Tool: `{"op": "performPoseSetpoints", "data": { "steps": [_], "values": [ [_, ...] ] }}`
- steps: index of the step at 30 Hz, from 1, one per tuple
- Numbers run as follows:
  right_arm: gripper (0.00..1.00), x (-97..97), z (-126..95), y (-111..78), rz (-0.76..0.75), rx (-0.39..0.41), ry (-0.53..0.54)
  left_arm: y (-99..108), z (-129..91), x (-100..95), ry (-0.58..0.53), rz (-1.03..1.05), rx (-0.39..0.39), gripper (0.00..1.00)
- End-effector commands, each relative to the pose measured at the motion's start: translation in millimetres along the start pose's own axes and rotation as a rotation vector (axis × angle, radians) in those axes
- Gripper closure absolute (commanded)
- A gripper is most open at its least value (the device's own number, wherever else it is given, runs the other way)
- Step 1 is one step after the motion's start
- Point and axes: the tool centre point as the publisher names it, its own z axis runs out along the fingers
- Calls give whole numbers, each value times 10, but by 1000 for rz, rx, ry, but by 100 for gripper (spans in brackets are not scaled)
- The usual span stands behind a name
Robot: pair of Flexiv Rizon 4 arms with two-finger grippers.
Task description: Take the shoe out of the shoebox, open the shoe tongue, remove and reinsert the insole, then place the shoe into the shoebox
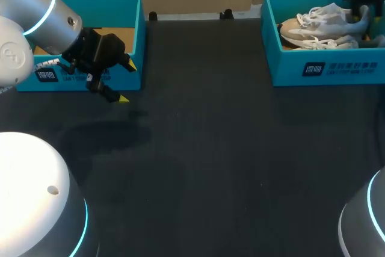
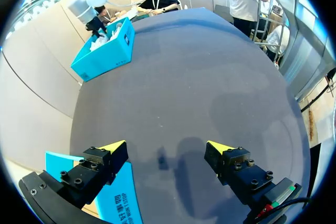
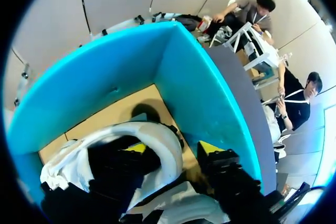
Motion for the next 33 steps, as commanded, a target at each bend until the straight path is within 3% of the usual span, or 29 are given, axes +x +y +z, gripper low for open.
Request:
{"op": "performPoseSetpoints", "data": {
  "steps": [1, 10, 26, 28, 33],
  "values": [
    [0, -42, -77, -63, -15, -5, 13, -2, 0, 6, -1, 1, -2, 0],
    [0, -48, -305, -170, -29, 8, 69, -2, 0, 6, -1, 1, -2, 0],
    [0, -48, -305, -170, -29, 8, 69, -2, 0, 6, -1, 1, -2, 0],
    [0, -48, -362, -164, -41, 8, 72, -37, -63, -8, -28, -32, 13, 0],
    [0, -88, -489, -194, -58, 12, 85, -66, -149, -75, -69, -154, -33, 0]
  ]
}}
